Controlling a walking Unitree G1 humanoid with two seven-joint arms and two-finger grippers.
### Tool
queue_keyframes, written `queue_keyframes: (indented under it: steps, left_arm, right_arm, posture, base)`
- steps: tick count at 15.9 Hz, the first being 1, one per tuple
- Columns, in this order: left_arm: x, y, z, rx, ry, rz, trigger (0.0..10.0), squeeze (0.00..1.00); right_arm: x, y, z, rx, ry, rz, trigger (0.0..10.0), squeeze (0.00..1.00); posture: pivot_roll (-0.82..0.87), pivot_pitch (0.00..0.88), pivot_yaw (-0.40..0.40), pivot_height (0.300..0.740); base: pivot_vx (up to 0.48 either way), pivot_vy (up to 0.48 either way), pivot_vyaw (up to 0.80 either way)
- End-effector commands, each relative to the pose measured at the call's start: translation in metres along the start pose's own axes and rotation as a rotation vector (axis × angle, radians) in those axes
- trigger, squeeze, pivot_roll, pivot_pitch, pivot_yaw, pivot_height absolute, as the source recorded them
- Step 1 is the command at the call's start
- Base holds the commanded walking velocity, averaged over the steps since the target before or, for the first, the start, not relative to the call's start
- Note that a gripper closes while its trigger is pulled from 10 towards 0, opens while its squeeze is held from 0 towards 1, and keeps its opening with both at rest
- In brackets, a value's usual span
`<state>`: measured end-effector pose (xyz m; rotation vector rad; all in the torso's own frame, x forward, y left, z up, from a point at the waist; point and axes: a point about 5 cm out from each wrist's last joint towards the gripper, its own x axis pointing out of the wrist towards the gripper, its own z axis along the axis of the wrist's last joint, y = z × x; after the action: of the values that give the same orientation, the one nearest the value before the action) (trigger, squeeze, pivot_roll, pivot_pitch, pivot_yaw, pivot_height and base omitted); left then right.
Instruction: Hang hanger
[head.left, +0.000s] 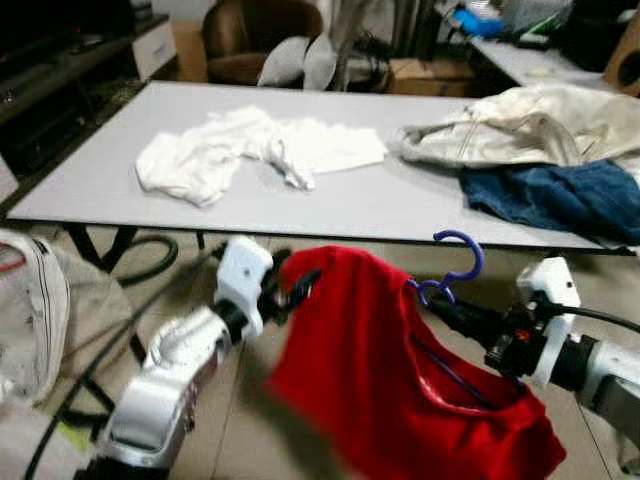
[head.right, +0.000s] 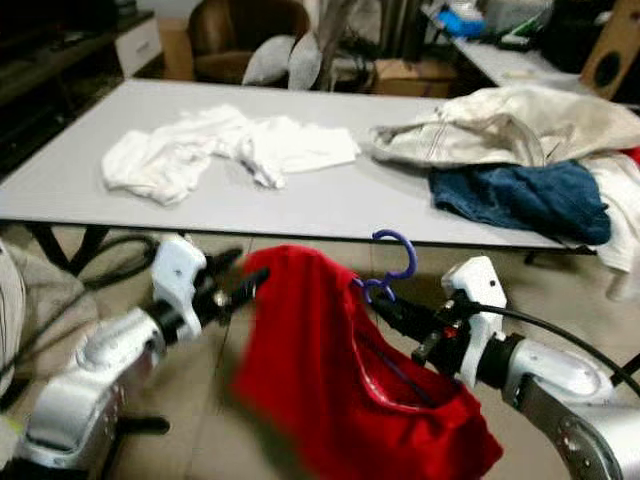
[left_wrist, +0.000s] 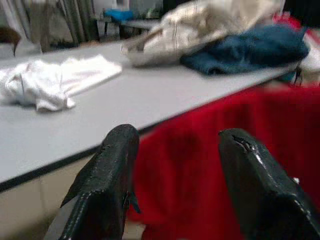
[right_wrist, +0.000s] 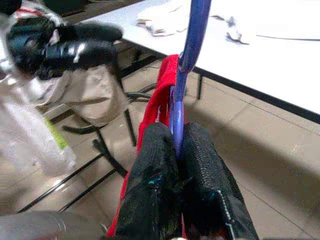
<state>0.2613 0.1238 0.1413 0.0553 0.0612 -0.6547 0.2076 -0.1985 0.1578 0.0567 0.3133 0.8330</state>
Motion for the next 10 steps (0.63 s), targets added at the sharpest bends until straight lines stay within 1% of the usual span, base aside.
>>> queue_keyframes:
  steps: [1,2,3,4,5,6,7,8,9,10]
  left_arm:
    - [0.000,0.010,0.014,-0.030,-0.047,-0.019,10.0,0.17]
    - [0.002,0.013,0.017,-0.037,-0.056,-0.029,10.0,0.17]
    - [0.003,0.014,0.024,-0.050,-0.064,-0.102,10.0,1.00]
    - [0.008,0.017,0.031,-0.018,-0.059,-0.173,10.0,1.00]
    - [0.008,0.017,0.031,-0.018,-0.059,-0.173,10.0,1.00]
    - [0.015,0.019,0.039,0.061,-0.020,-0.290,10.0,1.00]
    - [0.015,0.019,0.039,0.079,-0.009,-0.312,10.0,1.00]
    - [0.013,0.017,0.039,0.094,0.012,-0.351,10.0,0.64]
    - [0.010,0.010,0.043,0.109,0.009,-0.413,10.0,0.00]
    - [0.010,0.008,0.047,0.124,-0.012,-0.420,10.0,0.00]
  right_arm:
    - [-0.004,-0.004,0.012,-0.059,-0.035,0.070,10.0,0.00]
    - [-0.005,-0.005,0.012,-0.068,-0.029,0.084,10.0,0.00]
    - [-0.007,-0.008,0.012,-0.076,-0.021,0.127,10.0,0.00]
    - [-0.006,-0.014,0.017,-0.123,-0.010,0.151,10.0,0.00]
    - [-0.006,-0.014,0.017,-0.123,-0.010,0.151,10.0,0.00]
    - [-0.006,-0.024,0.027,-0.188,0.006,0.219,10.0,0.00]
    - [-0.006,-0.025,0.029,-0.198,0.006,0.234,10.0,0.00]
    - [-0.005,-0.027,0.033,-0.216,0.002,0.249,10.0,0.00]
    - [-0.005,-0.032,0.045,-0.261,-0.012,0.277,10.0,0.00]
    - [-0.005,-0.032,0.051,-0.276,-0.018,0.297,10.0,0.00]
  posture:
    - [-0.10,0.000,-0.034,0.740]
    - [-0.10,0.000,-0.034,0.740]
    - [-0.10,0.000,-0.034,0.740]
    - [-0.13,0.000,-0.005,0.740]
    - [-0.13,0.000,-0.005,0.740]
    - [-0.09,0.000,-0.019,0.740]
    - [-0.09,0.000,-0.019,0.740]
    - [-0.08,0.000,-0.006,0.740]
    - [-0.08,0.000,0.000,0.740]
    - [-0.08,0.000,0.002,0.740]
  base:
    - [0.000,0.000,0.00]
    - [0.000,0.000,0.00]
    - [0.000,0.000,0.00]
    - [0.000,0.000,0.00]
    - [0.000,0.000,0.00]
    - [0.000,0.000,0.00]
    - [0.000,0.000,0.00]
    - [0.000,0.000,0.00]
    - [0.000,0.000,0.00]
    - [0.000,0.000,0.00]
